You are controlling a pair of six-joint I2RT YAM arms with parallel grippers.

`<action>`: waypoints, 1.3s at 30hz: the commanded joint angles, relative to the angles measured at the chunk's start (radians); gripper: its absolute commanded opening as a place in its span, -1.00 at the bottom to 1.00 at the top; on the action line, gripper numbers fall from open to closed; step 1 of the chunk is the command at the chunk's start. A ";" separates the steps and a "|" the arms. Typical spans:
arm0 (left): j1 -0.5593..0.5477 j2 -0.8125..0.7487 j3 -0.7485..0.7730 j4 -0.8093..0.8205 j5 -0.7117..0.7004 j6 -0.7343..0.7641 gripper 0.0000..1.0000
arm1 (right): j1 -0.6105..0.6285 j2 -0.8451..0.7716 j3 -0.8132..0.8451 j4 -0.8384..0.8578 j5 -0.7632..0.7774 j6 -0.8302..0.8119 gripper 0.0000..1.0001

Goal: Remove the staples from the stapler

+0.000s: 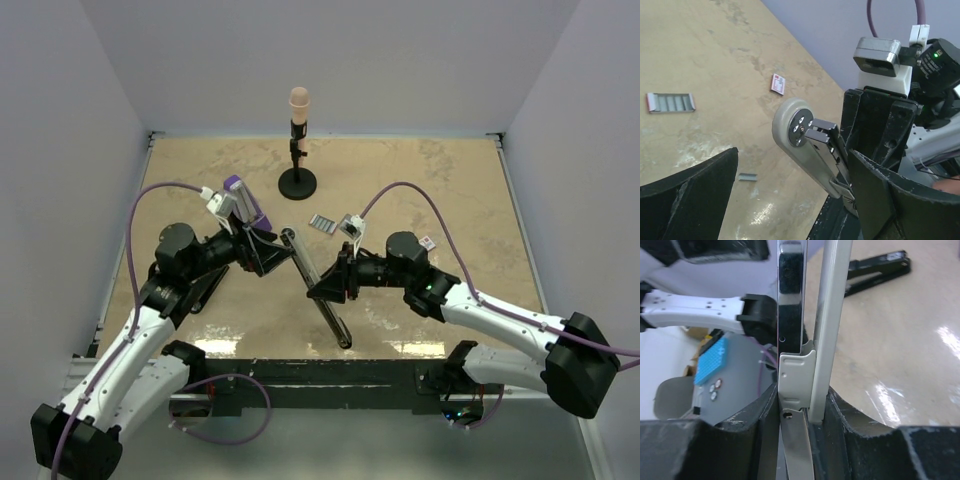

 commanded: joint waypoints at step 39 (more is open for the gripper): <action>0.001 0.107 -0.143 0.384 0.066 -0.409 -1.00 | 0.000 -0.064 0.139 -0.234 0.281 -0.118 0.45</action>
